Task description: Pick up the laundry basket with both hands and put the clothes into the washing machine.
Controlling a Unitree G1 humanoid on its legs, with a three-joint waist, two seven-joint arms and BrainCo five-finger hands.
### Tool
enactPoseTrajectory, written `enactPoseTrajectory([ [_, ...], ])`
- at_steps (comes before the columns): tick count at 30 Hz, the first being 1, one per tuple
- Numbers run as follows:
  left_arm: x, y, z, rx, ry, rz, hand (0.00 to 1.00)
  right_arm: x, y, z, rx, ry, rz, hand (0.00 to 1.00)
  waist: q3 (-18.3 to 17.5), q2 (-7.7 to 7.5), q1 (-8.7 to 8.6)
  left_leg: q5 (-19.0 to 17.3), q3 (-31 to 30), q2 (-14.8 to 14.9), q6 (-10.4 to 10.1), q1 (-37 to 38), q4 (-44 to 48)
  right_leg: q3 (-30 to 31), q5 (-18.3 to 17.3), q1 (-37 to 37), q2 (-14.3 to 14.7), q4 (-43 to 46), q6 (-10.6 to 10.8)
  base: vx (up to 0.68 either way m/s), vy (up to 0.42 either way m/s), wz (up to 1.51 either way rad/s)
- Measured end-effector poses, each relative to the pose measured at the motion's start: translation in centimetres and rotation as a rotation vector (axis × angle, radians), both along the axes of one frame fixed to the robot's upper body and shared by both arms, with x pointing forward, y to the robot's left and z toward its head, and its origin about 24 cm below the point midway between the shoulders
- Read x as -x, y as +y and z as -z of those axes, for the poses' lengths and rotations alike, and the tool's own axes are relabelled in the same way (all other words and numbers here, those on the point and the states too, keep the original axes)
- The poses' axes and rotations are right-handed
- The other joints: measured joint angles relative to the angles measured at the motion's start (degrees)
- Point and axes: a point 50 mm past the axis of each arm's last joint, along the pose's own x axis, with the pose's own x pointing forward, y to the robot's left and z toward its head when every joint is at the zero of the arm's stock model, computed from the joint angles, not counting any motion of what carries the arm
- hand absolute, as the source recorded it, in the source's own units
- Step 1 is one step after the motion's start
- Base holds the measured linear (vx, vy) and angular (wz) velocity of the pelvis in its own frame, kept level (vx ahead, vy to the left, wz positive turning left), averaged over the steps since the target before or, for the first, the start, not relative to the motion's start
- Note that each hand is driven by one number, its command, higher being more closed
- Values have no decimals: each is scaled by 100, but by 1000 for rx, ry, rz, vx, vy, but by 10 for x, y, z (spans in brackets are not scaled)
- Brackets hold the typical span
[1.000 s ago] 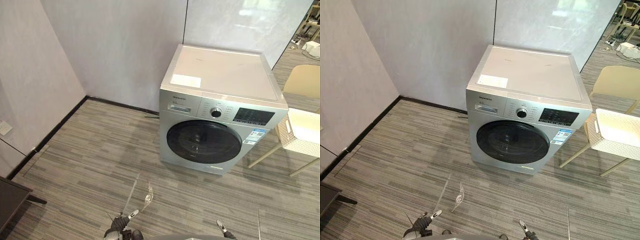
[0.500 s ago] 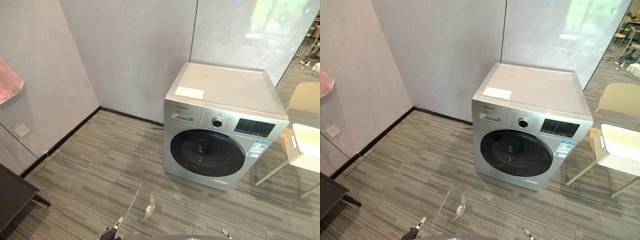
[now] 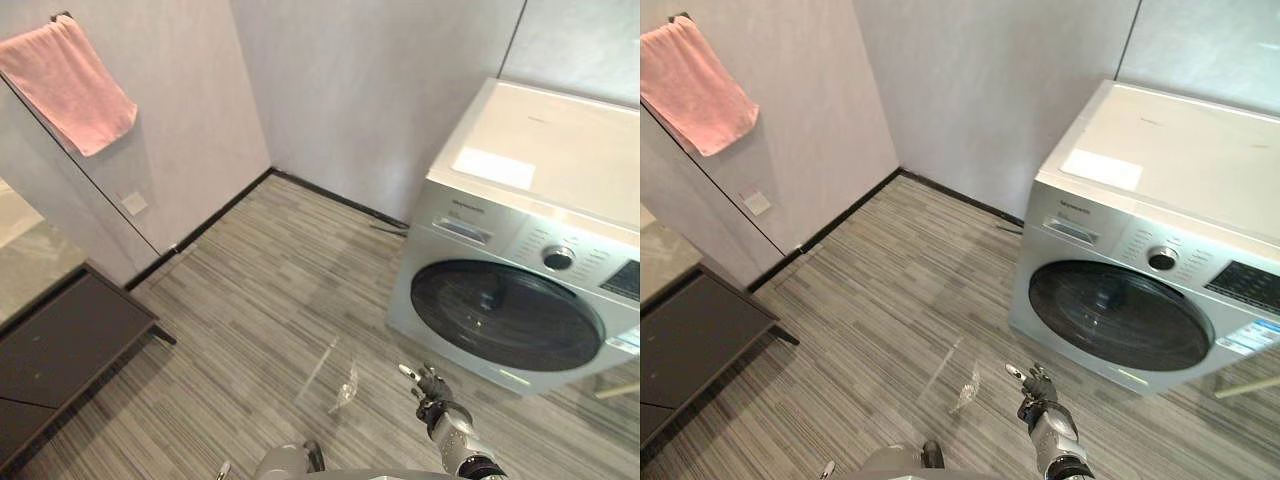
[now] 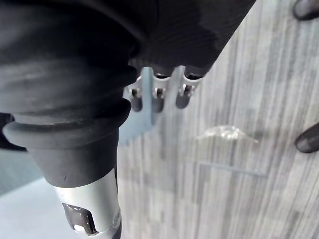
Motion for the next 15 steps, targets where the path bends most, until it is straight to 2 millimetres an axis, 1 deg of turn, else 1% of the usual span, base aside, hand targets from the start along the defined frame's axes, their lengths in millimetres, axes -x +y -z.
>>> enactPoseTrajectory([
  [1, 1, 0, 0, 2, 6, 5, 0, 2, -2, 1, 6, 6, -2, 0, -23, -15, -1, 42, -34, -95, -14, 151, -195, 91, -8, -158, -90, 456, 12, 283, 180, 43],
  [2, -1, 2, 0, -3, 10, 51, 0, 14, -5, 5, 14, 35, 2, 0, -58, -42, -72, 129, -188, -284, -9, 489, -473, 280, 19, -530, -286, 1666, -24, 261, 143, 59],
  [3, -6, 7, -1, -19, 5, 94, 0, 25, -4, 10, 14, 64, 1, 0, -62, -154, -93, 138, -349, -453, 55, 702, -592, 514, 206, -879, -443, 2643, -273, 335, 141, 84],
  [4, -14, 12, -3, -38, -10, 127, 0, 36, -3, 14, 14, 97, -5, 0, -52, -282, -143, 114, -522, -587, 130, 895, -634, 742, 579, -1156, -542, 3428, -473, 353, 74, 97],
  [5, -23, 16, -5, -56, -34, 145, 0, 45, -1, 18, 8, 125, -6, 0, -43, -369, -220, 95, -760, -696, 210, 1071, -636, 921, 762, -1343, -565, 4186, -547, 388, 21, 126],
  [6, -38, 19, -8, -76, -71, 163, 0, 55, 0, 22, 3, 157, 2, 0, 5, -443, -307, 68, -1061, -726, 251, 1260, -633, 1104, 597, -1630, -426, 5028, -552, 390, -69, 145],
  [7, -54, 15, -10, -76, -110, 205, 0, 61, -4, 23, 6, 176, 17, 0, 9, -481, -340, 72, -1350, -658, 245, 1420, -689, 1198, 350, -1948, -137, 5469, -544, 353, -148, 145],
  [8, -66, 6, -10, -55, -138, 238, 0, 63, -8, 24, 10, 182, 39, 0, 23, -458, -397, 79, -1548, -569, 235, 1502, -689, 1186, 203, -2159, 51, 5491, -539, 284, -160, 118],
  [9, -76, 0, -11, -47, -165, 259, 0, 64, -12, 24, 14, 185, 58, 0, 39, -428, -404, 80, -1696, -458, 233, 1576, -684, 1203, 86, -2363, 187, 5351, -525, 285, -221, 103],
  [10, -90, -12, -13, -23, -202, 269, 0, 65, -15, 24, 21, 187, 68, 0, 68, -388, -382, 79, -1843, -285, 230, 1685, -644, 1397, -16, -2693, 342, 4896, -486, 181, -150, 70],
  [11, -92, -15, -13, -18, -208, 270, 0, 65, -15, 24, 22, 187, 68, 0, 78, -372, -383, 76, -1867, -244, 226, 1707, -631, 1467, -16, -2733, 392, 4759, -486, 226, -223, 74],
  [12, -97, -27, -13, 6, -223, 294, 0, 66, -15, 24, 21, 191, 71, 0, 111, -321, -407, 35, -2018, -67, 157, 1714, -452, 1895, -29, -2657, 691, 3874, -459, 204, -303, 85],
  [13, -99, -38, -13, 26, -234, 305, 0, 68, -14, 24, 14, 191, 78, 0, 116, -269, -474, -125, -2161, 137, -110, 1610, -177, 2594, 8, -2365, 1058, 2710, -320, 242, -378, 116],
  [14, -100, -39, -13, 25, -240, 318, 0, 69, -14, 24, 12, 189, 83, 0, 110, -263, -544, -266, -2285, 226, -300, 1534, -49, 2983, 79, -2184, 1198, 2211, -181, 188, -351, 156],
  [15, -106, -46, -15, 31, -257, 354, 0, 75, -10, 25, -1, 194, 93, 0, 96, -366, -543, -694, -2521, 302, -618, 1429, 120, 3576, 284, -1855, 1325, 1440, -8, 189, -440, 147],
])
